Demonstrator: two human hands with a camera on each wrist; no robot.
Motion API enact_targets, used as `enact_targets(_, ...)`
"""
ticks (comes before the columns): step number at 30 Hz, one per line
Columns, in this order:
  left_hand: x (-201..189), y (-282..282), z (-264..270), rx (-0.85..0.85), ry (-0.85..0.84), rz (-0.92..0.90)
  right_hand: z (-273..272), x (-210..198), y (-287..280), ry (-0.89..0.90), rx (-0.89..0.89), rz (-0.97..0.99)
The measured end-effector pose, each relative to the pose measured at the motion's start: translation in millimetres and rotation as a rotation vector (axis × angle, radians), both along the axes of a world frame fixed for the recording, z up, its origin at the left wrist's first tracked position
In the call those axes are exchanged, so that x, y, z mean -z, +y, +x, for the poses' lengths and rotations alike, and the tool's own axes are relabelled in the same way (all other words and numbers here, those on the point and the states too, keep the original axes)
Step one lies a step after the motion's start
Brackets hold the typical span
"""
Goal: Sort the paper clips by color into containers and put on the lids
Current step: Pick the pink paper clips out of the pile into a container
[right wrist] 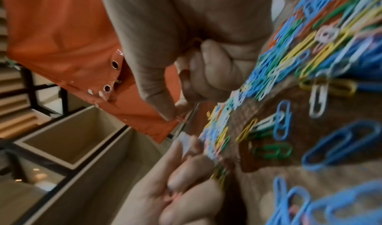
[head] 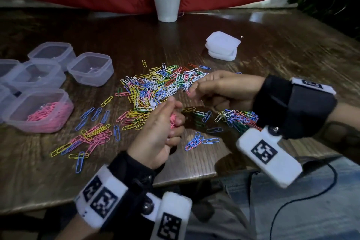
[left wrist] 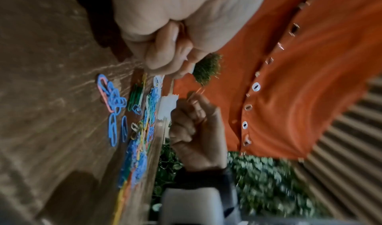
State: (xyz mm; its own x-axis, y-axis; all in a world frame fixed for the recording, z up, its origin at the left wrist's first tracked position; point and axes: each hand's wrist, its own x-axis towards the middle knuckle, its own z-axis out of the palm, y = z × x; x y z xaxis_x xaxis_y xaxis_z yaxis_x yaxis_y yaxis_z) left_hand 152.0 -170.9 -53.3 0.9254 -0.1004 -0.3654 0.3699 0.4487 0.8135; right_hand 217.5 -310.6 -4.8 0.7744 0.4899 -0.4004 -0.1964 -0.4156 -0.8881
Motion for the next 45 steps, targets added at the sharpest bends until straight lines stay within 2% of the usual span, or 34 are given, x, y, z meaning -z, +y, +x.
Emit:
enact_targets(3,-2.6,-11.9,-3.0,0.019,-0.111,0.2,-15.2,1.4,11.7,0.044,0.016,0.005)
enact_targets(6,-3.6,-18.6,-3.3,-0.008,-0.162,0.304,-26.7,7.1,17.7,0.098,0.095,0.001)
enact_targets(10,-3.2,-31.0,-1.3,-0.028,-0.161,0.355,-38.4,13.8,17.8,-0.096,0.152,0.035)
enact_targets(12,-2.6,-36.9,-2.4,-0.008,-0.161,0.345,-39.8,17.5,12.8,-0.109,0.223,0.021)
enact_targets(16,-7.1,-34.4,-3.6,0.035,-0.137,0.224,-26.5,9.5,-31.5,0.128,0.421,0.276)
enact_targets(19,-11.1,-18.9,1.5,0.054,-0.034,0.05,-7.0,3.2,-85.5,0.62,0.326,0.605)
enact_targets(22,-7.8,-8.7,5.0,0.056,0.039,-0.016,-10.3,16.5,-137.9,0.608,0.203,0.6)
enact_targets(25,-3.3,-10.2,6.8,0.051,0.078,-0.065,-18.1,14.6,-148.2,0.593,0.189,0.649)
enact_targets(26,-2.7,-12.1,7.3,0.055,0.087,-0.078,-16.8,17.2,-148.2,0.591,0.266,0.644)
enact_targets(28,-2.3,-15.9,8.4,0.07,0.101,-0.092,-20.9,13.2,-149.1,0.538,0.423,0.463)
enact_targets(29,-2.2,-17.3,8.8,0.076,0.108,-0.096,-22.9,9.1,-145.3,0.402,0.489,0.33)
enact_targets(33,-1.6,-21.1,9.6,0.078,0.13,-0.104,-15.8,8.1,-128.5,0.06,0.493,-0.017)
enact_targets(35,-1.1,-21.0,8.6,0.077,0.128,-0.103,-7.3,7.2,-112.4,-0.14,0.415,-0.202)
enact_targets(37,-0.3,-19.7,6.8,0.075,0.126,-0.099,3.2,7.3,-97.8,-0.327,0.234,-0.422)
enact_targets(40,-0.2,-15.8,4.8,0.075,0.127,-0.097,18.4,13.4,-80.9,-0.38,-0.053,-0.697)
enact_targets(45,-1.6,-7.6,5.9,0.071,0.131,-0.092,36.2,16.9,-84.2,-0.433,-0.044,-0.834)
